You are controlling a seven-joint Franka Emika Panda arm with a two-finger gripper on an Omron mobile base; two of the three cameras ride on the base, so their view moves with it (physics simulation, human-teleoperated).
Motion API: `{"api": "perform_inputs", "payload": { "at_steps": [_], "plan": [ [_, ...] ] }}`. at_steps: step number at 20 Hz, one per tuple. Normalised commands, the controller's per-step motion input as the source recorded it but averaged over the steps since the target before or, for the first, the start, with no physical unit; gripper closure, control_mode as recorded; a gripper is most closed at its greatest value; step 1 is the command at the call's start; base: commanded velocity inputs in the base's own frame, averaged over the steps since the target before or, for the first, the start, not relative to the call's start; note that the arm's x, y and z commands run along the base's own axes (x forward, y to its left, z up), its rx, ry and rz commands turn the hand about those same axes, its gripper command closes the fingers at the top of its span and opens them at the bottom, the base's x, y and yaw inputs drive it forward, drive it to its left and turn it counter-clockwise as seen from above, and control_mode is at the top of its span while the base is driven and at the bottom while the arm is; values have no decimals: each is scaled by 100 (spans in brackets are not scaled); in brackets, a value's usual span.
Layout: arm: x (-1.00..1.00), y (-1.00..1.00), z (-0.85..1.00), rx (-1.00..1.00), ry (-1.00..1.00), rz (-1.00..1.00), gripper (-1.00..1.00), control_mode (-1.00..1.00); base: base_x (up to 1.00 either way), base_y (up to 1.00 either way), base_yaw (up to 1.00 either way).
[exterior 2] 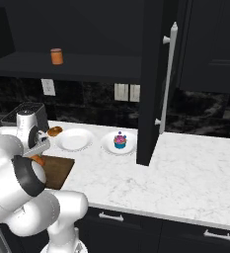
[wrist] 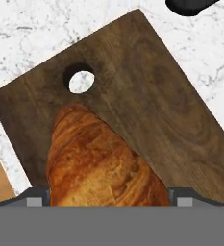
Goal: From the different types of pastries on the counter, select a croissant and place it on the cutting board. Then retrieve a jar of jam from the cabinet and place it alongside the croissant on the cutting board.
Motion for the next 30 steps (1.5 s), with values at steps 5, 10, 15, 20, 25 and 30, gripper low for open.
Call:
{"api": "perform_inputs", "payload": {
  "at_steps": [5, 10, 15, 20, 25, 30],
  "plan": [
    [0, -2, 0, 1, 0, -9, 100, -100, 0, 0, 0],
    [-10, 0, 0, 0, 8, -55, 100, -100, 0, 0, 0],
    [-1, 7, 0, 0, 1, -19, 100, -100, 0, 0, 0],
    [0, 30, 0, 0, 12, -29, 100, -100, 0, 0, 0],
    [0, 3, -1, 0, 7, -20, 100, -100, 0, 0, 0],
    [9, 0, -23, 0, 0, 0, 100, -100, 0, 0, 0]
  ]
}}
